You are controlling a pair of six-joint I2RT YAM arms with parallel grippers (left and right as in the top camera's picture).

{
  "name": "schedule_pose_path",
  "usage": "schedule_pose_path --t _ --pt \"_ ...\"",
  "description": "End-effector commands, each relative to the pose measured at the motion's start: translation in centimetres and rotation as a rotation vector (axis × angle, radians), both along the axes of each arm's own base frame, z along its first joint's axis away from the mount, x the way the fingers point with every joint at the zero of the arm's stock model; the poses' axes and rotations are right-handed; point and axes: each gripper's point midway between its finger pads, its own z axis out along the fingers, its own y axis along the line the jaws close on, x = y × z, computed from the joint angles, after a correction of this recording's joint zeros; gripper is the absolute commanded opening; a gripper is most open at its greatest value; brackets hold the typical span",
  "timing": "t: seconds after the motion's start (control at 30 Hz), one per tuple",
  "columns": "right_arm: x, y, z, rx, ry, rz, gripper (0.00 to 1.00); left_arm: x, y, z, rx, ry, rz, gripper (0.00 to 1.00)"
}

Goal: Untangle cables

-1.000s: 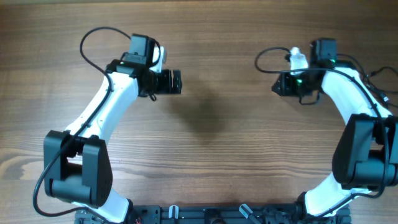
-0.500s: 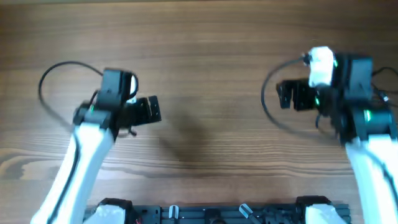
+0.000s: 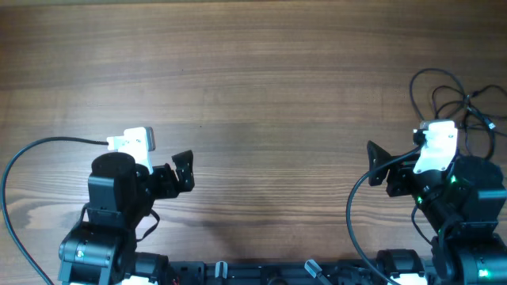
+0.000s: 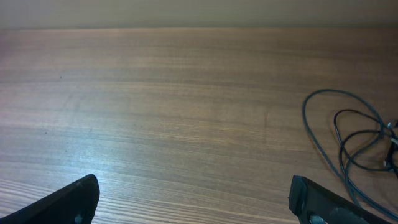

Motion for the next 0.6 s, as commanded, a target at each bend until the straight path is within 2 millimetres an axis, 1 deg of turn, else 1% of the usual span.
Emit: schedule_pose_path --t 0.0,0.07,0.17,0.23,0.33,0.47,0.57 --pt "0.3 -0.3 -0.6 0.002 0.024 -0.022 1.0 -0.4 -0.1 -0.8 0.011 0.028 -0.015 1.0" --pt "0.4 -0.7 -0.6 -0.025 0.022 -0.031 1.0 -0.4 -0.1 -0.8 0.01 0.027 -0.015 1.0" --pt "0.1 -0.7 0.6 -0.034 -0.053 -0.028 1.0 -0.4 -0.1 -0.8 0.011 0.027 -0.015 1.0" --pt "-0.3 -0.7 1.4 -0.03 -0.136 -0.028 1.0 -0.4 -0.1 -0.8 0.01 0.027 -0.015 1.0" --pt "-0.8 -0.1 2.3 -0.007 -0.295 0.0 1.0 -0.4 -0.1 -0.8 0.01 0.027 -0.015 1.0" --pt "-1.6 1.1 4.1 0.018 -0.631 0.054 1.0 -0.4 -0.1 -0.8 0.01 0.027 -0.015 1.0" --pt "-1.8 1.3 3.4 0.028 -0.766 0.06 1.0 -0.4 -0.1 -0.8 0.01 0.027 -0.015 1.0"
